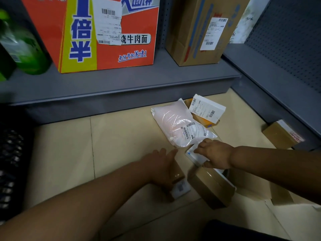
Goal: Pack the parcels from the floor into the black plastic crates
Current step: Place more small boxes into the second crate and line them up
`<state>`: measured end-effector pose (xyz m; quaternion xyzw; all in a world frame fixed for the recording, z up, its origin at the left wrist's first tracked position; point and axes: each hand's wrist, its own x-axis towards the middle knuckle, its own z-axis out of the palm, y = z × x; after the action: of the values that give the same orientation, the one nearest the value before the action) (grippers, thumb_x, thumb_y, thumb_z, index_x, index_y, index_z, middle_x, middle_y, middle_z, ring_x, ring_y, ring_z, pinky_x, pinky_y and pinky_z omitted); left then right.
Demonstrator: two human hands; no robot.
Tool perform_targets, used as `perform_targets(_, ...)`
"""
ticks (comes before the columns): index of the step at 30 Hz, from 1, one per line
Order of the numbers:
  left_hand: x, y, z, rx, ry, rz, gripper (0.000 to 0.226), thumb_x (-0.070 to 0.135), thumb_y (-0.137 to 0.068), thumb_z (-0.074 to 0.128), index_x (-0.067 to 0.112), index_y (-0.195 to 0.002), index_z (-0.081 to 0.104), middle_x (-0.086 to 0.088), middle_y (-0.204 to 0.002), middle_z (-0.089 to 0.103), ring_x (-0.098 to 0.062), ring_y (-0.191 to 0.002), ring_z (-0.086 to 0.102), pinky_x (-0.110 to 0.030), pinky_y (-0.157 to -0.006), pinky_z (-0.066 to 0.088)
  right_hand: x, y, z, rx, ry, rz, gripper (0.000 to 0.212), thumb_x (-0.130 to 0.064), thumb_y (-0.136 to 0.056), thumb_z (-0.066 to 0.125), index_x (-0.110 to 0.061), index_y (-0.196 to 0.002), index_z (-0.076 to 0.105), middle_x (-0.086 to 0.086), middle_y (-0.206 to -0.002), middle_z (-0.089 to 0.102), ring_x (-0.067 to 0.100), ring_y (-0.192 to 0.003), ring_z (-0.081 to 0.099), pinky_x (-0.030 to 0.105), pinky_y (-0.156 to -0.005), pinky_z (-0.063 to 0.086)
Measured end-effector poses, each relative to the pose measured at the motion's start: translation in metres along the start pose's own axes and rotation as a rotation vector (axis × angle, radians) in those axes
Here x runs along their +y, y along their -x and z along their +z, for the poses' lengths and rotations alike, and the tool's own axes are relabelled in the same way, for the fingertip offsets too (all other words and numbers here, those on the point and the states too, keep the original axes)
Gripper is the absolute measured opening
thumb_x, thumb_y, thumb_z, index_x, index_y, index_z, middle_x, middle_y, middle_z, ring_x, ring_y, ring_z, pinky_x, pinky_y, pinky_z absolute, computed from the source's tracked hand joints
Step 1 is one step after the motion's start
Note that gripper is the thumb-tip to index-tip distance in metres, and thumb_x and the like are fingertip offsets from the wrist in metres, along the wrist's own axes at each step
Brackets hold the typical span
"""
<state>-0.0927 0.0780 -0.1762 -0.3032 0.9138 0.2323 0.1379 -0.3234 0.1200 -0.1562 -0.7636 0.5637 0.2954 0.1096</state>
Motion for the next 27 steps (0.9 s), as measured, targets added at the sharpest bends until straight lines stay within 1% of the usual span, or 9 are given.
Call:
perform_targets(3, -0.027, 0.007, -0.012, 0.049, -0.02, -0.014, 0.127, 0.052, -0.06, 0.081, 0.024, -0.149, -0.006, -0.01, -0.137, 0.029, -0.03, -0.12, 0.038, -0.039, -0.096, 0.042, -0.004, -0.004, -0.008, 0.014, -0.028, -0.004, 0.064, -0.039, -0.09, 0.054, -0.024, -0.146, 0.027, 0.003, -0.147, 0.035, 0.021, -0.132, 0.032, 0.033, -0.106, 0.032)
perform_targets(6, -0.056, 0.013, -0.027, 0.121, 0.201, -0.065, 0.115, 0.039, -0.062, 0.084, 0.015, -0.148, 0.01, -0.007, -0.135, 0.031, -0.026, -0.121, 0.04, -0.036, -0.099, 0.043, -0.016, -0.01, -0.017, 0.042, -0.12, 0.03, 0.068, -0.032, -0.09, 0.056, -0.024, -0.147, 0.021, 0.004, -0.148, 0.035, 0.022, -0.133, 0.032, 0.035, -0.108, 0.033)
perform_targets(9, -0.081, 0.023, -0.042, 0.207, 0.464, -0.062, 0.094, 0.017, -0.062, 0.086, 0.014, -0.137, 0.031, 0.0, -0.13, 0.034, -0.015, -0.119, 0.043, -0.018, -0.09, 0.046, -0.037, -0.013, -0.026, 0.063, -0.446, 0.065, 0.084, -0.025, -0.087, 0.065, -0.025, -0.15, 0.008, 0.003, -0.152, 0.027, 0.024, -0.138, 0.028, 0.034, -0.109, 0.031)
perform_targets(12, -0.101, 0.037, -0.056, 0.246, 0.63, -0.018, 0.095, 0.004, -0.06, 0.085, 0.02, -0.136, 0.032, 0.003, -0.132, 0.037, -0.011, -0.121, 0.043, -0.015, -0.087, 0.05, -0.059, -0.02, -0.039, 0.209, -0.827, 0.044, 0.103, -0.026, -0.074, 0.078, -0.031, -0.147, 0.005, -0.007, -0.147, 0.03, 0.018, -0.135, 0.032, 0.027, -0.102, 0.037)
perform_targets(15, -0.113, 0.052, -0.072, 0.254, 0.733, 0.05, 0.093, -0.003, -0.061, 0.081, 0.026, -0.134, 0.032, 0.01, -0.133, 0.041, 0.0, -0.124, 0.039, -0.01, -0.091, 0.044, -0.076, -0.029, -0.054, 0.391, -0.968, 0.027, 0.104, -0.029, -0.068, 0.083, -0.033, -0.144, 0.012, -0.019, -0.13, 0.036, 0.005, -0.121, 0.039, 0.017, -0.091, 0.04)
perform_targets(19, -0.127, 0.069, -0.089, 0.345, 0.518, 0.084, 0.104, 0.009, -0.062, 0.084, 0.03, -0.143, 0.023, 0.011, -0.142, 0.035, 0.0, -0.131, 0.031, -0.02, -0.109, 0.031, -0.085, -0.033, -0.073, 0.641, -0.891, 0.022, 0.095, -0.03, -0.061, 0.086, -0.031, -0.135, 0.027, -0.01, -0.131, 0.04, 0.004, -0.116, 0.041, 0.021, -0.09, 0.047)
perform_targets(23, -0.13, 0.085, -0.103, 0.386, 0.271, -0.009, 0.128, 0.027, -0.061, 0.086, 0.03, -0.148, -0.007, 0.009, -0.151, 0.012, -0.01, -0.138, 0.014, -0.019, -0.109, 0.019, -0.089, -0.046, -0.09, 0.799, -0.708, 0.03, 0.09, -0.032, -0.06, 0.086, -0.025, -0.132, 0.032, -0.004, -0.131, 0.042, 0.01, -0.12, 0.041, 0.031, -0.096, 0.048)
perform_targets(25, -0.131, 0.095, -0.113, 0.441, 0.107, -0.019, 0.13, 0.038, -0.059, 0.086, 0.027, -0.149, -0.007, 0.007, -0.151, 0.013, -0.012, -0.138, 0.011, -0.023, -0.108, 0.018, -0.091, -0.055, -0.102, 0.868, -0.592, 0.018, 0.091, -0.037, -0.059, 0.084, -0.023, -0.134, 0.033, -0.001, -0.131, 0.044, 0.013, -0.121, 0.041, 0.034, -0.101, 0.042)
perform_targets(27, -0.139, 0.108, -0.124, 0.516, -0.03, -0.047, 0.128, 0.047, -0.058, 0.082, 0.025, -0.15, -0.004, 0.002, -0.147, 0.018, -0.015, -0.135, 0.014, -0.029, -0.109, 0.021, -0.094, -0.062, -0.118, 0.911, -0.523, -0.018, 0.095, -0.032, -0.059, 0.085, -0.015, -0.137, 0.034, 0.004, -0.133, 0.044, 0.016, -0.124, 0.036, 0.035, -0.108, 0.03)
